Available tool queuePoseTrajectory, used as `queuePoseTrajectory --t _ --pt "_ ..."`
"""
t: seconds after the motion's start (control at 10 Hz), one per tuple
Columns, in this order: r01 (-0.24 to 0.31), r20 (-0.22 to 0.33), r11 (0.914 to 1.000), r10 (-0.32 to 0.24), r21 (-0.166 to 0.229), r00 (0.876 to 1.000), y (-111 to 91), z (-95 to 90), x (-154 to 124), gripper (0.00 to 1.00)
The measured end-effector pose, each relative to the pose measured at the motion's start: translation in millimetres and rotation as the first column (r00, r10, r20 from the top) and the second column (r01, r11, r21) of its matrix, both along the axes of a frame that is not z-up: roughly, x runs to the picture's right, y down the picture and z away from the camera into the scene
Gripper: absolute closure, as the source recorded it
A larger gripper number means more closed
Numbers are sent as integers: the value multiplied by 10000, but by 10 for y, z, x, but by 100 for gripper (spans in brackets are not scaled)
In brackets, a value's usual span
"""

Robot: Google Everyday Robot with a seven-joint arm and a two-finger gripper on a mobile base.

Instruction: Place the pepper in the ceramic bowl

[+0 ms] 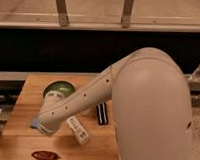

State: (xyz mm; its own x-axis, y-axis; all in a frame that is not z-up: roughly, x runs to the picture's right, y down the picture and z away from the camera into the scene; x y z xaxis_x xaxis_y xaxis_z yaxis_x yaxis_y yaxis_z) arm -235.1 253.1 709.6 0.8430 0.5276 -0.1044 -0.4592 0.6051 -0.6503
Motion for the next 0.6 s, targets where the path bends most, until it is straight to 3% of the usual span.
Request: queuePoseTrajectory --t 0.2,0.4,0.5,0.6 --pt "-369 365 9989 358 291 9987 -84 -49 35 91" --pt "-889 808 9946 844 530 9931 -118 -101 123 71" --pt "-922 827 9946 880 483 9927 -105 -99 119 61" --pt "-915 836 9947 874 459 9927 -98 -107 108 59"
